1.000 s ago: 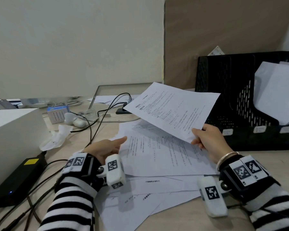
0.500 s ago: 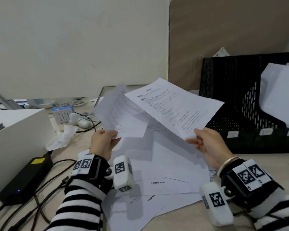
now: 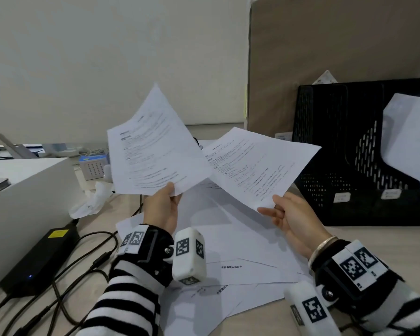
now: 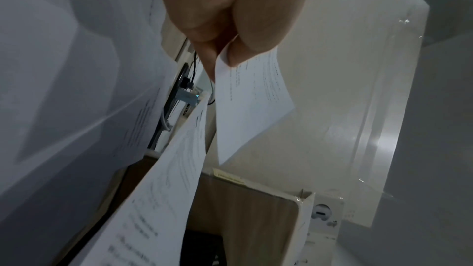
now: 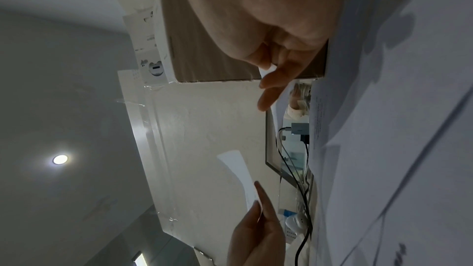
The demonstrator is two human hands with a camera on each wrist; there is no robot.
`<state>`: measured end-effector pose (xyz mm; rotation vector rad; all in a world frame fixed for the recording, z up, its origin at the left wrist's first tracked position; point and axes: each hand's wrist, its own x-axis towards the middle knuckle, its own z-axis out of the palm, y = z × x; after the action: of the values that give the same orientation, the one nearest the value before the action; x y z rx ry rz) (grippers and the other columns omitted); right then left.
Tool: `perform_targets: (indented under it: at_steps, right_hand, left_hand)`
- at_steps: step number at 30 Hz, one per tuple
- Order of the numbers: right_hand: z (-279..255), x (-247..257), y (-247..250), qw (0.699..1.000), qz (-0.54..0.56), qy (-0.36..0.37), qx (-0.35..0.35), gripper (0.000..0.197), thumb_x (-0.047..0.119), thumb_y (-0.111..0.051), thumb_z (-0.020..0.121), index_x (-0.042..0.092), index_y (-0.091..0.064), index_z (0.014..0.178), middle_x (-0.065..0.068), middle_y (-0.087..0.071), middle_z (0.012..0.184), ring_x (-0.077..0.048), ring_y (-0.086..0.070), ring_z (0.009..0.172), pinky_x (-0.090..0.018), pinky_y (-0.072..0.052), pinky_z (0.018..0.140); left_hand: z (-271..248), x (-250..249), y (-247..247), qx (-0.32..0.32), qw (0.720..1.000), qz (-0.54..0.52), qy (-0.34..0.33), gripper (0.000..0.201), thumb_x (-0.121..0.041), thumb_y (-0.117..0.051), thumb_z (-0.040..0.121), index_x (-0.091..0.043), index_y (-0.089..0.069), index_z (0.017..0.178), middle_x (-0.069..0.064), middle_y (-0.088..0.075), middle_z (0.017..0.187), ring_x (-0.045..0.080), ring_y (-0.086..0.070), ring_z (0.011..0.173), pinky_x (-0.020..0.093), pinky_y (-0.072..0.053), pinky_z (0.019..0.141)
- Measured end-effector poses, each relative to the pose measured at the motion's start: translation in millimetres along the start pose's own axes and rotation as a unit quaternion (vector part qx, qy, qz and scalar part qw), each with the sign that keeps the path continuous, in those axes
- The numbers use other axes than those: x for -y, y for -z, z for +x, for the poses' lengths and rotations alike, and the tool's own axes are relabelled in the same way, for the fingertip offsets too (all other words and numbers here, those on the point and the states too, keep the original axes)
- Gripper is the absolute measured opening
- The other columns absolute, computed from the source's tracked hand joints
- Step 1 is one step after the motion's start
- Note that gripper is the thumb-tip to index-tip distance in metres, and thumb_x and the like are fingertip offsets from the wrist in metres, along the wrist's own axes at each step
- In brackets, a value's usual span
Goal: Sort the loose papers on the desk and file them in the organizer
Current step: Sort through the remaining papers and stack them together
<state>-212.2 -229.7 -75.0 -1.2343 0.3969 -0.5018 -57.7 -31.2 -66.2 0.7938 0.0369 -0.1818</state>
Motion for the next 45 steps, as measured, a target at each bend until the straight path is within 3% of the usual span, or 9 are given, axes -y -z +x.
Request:
perform_targets:
  at_steps: [6, 10, 15, 19, 23, 30, 38, 41, 45]
  right_hand:
    - [-4, 1, -5, 0.999, 0.03, -0.021, 0.034, 0.015, 0.01, -0.043, 0.101, 0.011, -0.057, 0.097, 0.0, -0.042, 0.065, -0.01, -0.072, 0.067, -0.012, -0.041, 0.042]
    - [-7, 2, -10, 0.995, 0.029, -0.052, 0.081, 0.02, 0.009, -0.044, 0.1, 0.014, -0.055, 0.084, 0.004, -0.05, 0.06, -0.009, -0.071, 0.066, -0.012, -0.039, 0.042]
    - [-9, 0, -9, 0.987, -0.031, -0.081, 0.137, 0.014, 0.012, -0.051, 0.097, 0.009, -0.062, 0.105, -0.002, -0.059, 0.079, -0.006, -0.056, 0.054, -0.015, -0.029, 0.039]
    - [-5, 9, -2, 0.988, -0.033, -0.102, 0.109, 0.016, 0.026, -0.063, 0.089, 0.017, -0.064, 0.102, -0.002, -0.066, 0.093, -0.007, -0.047, 0.049, -0.016, -0.02, 0.036]
    - [2, 21, 9, 0.993, -0.03, -0.113, 0.028, 0.024, 0.037, -0.072, 0.081, 0.021, -0.054, 0.083, 0.002, -0.051, 0.066, -0.007, -0.043, 0.042, -0.016, -0.016, 0.031]
    - [9, 15, 17, 0.99, -0.09, -0.094, -0.045, 0.018, 0.002, -0.074, 0.077, 0.007, -0.06, 0.088, -0.004, -0.055, 0.069, -0.008, -0.04, 0.044, -0.014, -0.028, 0.035]
    - [5, 18, 20, 0.99, -0.134, -0.005, -0.036, 0.009, 0.005, -0.07, 0.082, 0.01, -0.064, 0.087, 0.0, -0.065, 0.073, 0.0, -0.055, 0.042, -0.014, -0.036, 0.046]
    - [4, 18, 19, 0.99, -0.134, 0.026, -0.032, 0.012, 0.006, -0.067, 0.085, 0.012, -0.064, 0.095, -0.002, -0.068, 0.085, -0.005, -0.059, 0.049, -0.019, -0.04, 0.052]
    - [4, 17, 16, 0.996, -0.059, 0.068, -0.018, 0.026, 0.006, -0.062, 0.09, 0.015, -0.058, 0.114, -0.002, -0.069, 0.1, -0.009, -0.068, 0.059, -0.02, -0.051, 0.056]
  left_hand:
    - [-20, 15, -16, 0.098, 0.986, 0.048, 0.124, 0.011, -0.001, -0.05, 0.097, -0.005, -0.06, 0.097, 0.01, -0.066, 0.093, 0.021, -0.061, 0.084, 0.029, -0.052, 0.079]
    - [-26, 24, -23, 0.158, 0.974, 0.098, 0.128, 0.03, -0.002, -0.05, 0.097, -0.007, -0.056, 0.126, 0.01, -0.067, 0.12, 0.029, -0.064, 0.105, 0.037, -0.054, 0.09]
    - [-28, 33, -20, 0.164, 0.969, 0.176, 0.061, 0.036, 0.006, -0.05, 0.094, -0.008, -0.055, 0.127, 0.005, -0.069, 0.112, 0.021, -0.067, 0.097, 0.028, -0.058, 0.072]
    - [-26, 27, -13, 0.19, 0.948, 0.253, 0.023, 0.034, 0.008, -0.053, 0.093, -0.01, -0.057, 0.121, 0.002, -0.073, 0.105, 0.019, -0.068, 0.098, 0.028, -0.058, 0.074]
    - [-25, 22, -10, 0.218, 0.928, 0.3, 0.032, 0.034, 0.003, -0.059, 0.091, -0.007, -0.057, 0.123, 0.008, -0.071, 0.114, 0.024, -0.068, 0.105, 0.035, -0.056, 0.083]
    - [-29, 23, -12, 0.274, 0.911, 0.304, 0.044, 0.038, 0.0, -0.059, 0.091, -0.011, -0.056, 0.127, 0.006, -0.069, 0.121, 0.021, -0.067, 0.109, 0.032, -0.057, 0.086]
    - [-15, 9, -9, 0.111, 0.976, 0.181, 0.054, 0.019, -0.022, -0.053, 0.099, -0.012, -0.063, 0.112, 0.006, -0.073, 0.095, 0.02, -0.069, 0.082, 0.033, -0.057, 0.073]
    - [-11, 9, 0, 0.034, 0.973, 0.204, 0.101, 0.014, -0.016, -0.056, 0.097, -0.003, -0.061, 0.097, 0.011, -0.069, 0.086, 0.021, -0.065, 0.077, 0.032, -0.056, 0.063]
    - [-20, 12, 4, 0.056, 0.959, 0.219, 0.172, 0.02, -0.011, -0.068, 0.088, 0.003, -0.066, 0.102, 0.015, -0.074, 0.091, 0.027, -0.07, 0.081, 0.032, -0.061, 0.067]
